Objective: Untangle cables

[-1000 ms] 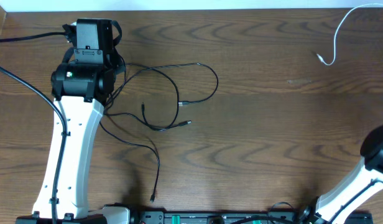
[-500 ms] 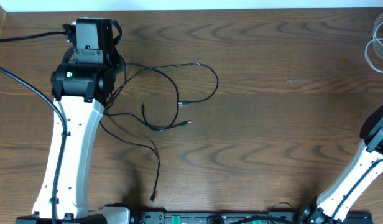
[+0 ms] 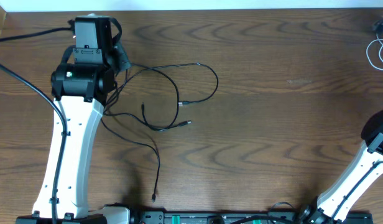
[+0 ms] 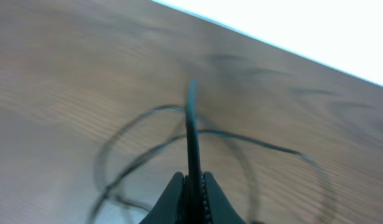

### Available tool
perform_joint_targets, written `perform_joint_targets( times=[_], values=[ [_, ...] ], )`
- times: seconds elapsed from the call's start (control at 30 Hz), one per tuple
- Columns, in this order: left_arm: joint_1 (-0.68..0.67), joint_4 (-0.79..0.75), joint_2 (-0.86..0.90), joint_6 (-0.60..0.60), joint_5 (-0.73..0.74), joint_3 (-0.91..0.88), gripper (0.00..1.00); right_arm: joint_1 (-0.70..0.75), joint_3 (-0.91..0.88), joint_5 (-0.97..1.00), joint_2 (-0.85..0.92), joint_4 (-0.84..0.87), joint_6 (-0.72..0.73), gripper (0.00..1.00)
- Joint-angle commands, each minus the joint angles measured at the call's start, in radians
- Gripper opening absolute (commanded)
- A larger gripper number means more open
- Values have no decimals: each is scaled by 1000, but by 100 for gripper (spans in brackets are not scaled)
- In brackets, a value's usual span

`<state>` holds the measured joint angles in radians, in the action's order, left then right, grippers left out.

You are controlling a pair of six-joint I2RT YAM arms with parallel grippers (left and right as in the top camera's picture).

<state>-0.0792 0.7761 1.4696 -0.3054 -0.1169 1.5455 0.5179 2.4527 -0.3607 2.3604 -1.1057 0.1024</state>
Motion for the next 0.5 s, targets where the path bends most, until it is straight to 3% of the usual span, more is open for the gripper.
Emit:
perform_joint_targets(
  times=[0.0,0.2,0.47],
  values=[
    [-8,-67,-2,95,299,-3,8,-36,23,-328,-15,-77,-60,99],
    [-50,-233,-16,95,543,-3,8,-111,13,-470,-15,-188,-171,99],
    [-174,-266,-29,95,505,85,8,-217,14,-470,-16,-256,-269,99]
  ],
)
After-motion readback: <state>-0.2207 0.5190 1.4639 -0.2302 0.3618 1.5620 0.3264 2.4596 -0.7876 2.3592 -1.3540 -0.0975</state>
